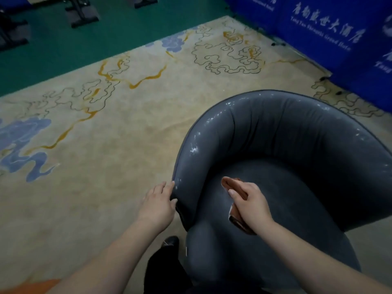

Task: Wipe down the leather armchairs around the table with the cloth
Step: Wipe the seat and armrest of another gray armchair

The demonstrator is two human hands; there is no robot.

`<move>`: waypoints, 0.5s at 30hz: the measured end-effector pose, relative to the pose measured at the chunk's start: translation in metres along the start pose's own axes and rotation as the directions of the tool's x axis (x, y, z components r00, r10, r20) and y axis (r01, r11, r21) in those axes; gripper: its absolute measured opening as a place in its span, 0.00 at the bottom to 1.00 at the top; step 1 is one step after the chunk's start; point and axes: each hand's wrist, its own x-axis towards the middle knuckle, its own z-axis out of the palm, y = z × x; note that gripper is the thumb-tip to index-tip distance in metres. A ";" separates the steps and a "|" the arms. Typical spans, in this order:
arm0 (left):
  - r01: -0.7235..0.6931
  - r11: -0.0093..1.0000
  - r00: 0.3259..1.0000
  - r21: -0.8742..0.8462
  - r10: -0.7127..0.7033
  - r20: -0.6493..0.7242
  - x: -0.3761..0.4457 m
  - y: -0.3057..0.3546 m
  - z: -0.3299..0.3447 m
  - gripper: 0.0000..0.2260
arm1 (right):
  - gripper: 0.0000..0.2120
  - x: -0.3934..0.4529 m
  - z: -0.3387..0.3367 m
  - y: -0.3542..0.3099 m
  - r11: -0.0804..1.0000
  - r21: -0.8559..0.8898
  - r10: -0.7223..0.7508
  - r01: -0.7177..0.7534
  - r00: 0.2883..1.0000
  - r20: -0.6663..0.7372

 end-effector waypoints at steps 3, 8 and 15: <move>-0.108 0.994 0.993 0.022 0.107 0.039 0.035 -0.024 -0.010 0.25 | 0.13 0.005 0.028 -0.012 0.999 0.004 0.032 -0.031 0.994 -0.106; -0.306 0.950 0.947 0.064 0.297 0.124 0.083 -0.060 -0.031 0.25 | 0.13 0.001 0.075 -0.040 0.993 0.054 0.111 -0.100 0.963 -0.245; -0.476 0.873 0.872 0.102 0.454 0.186 0.120 -0.065 -0.050 0.25 | 0.13 -0.021 0.103 -0.060 0.967 0.138 0.250 -0.214 0.897 -0.364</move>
